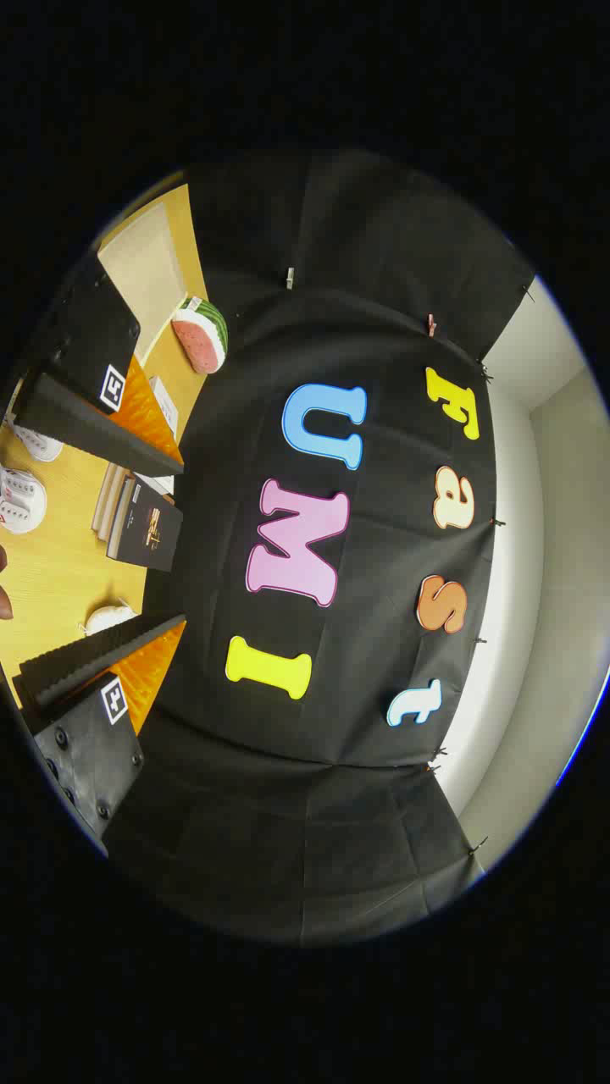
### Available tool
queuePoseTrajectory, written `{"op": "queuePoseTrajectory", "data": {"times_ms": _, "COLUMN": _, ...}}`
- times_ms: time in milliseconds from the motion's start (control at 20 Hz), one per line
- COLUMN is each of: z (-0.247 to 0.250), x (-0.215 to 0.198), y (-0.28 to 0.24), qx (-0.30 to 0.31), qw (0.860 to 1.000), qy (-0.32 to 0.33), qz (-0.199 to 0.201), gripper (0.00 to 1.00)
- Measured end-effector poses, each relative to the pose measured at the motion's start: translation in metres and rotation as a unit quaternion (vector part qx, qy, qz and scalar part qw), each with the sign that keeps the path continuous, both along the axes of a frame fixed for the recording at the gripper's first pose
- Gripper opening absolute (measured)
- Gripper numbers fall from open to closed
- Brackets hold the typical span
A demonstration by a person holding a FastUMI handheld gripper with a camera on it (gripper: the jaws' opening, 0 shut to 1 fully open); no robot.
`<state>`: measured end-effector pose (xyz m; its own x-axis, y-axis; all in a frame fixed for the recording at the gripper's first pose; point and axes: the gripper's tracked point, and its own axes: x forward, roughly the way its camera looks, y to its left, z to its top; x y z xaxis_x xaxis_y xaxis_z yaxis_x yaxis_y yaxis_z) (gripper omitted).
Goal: Open the storage box then place both shoes into the box .Put the left shoe in first, then the right shoe, with the right side of both shoes facing outward in a uniform manner.
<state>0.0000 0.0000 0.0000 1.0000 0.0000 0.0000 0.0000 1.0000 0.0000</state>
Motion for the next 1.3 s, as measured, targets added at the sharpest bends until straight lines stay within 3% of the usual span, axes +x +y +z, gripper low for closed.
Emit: {"op": "queuePoseTrajectory", "data": {"times_ms": 1300, "z": -0.013, "x": -0.001, "y": 0.013, "qx": 0.007, "qw": 0.999, "qy": 0.024, "qz": 0.035, "gripper": 0.97}}
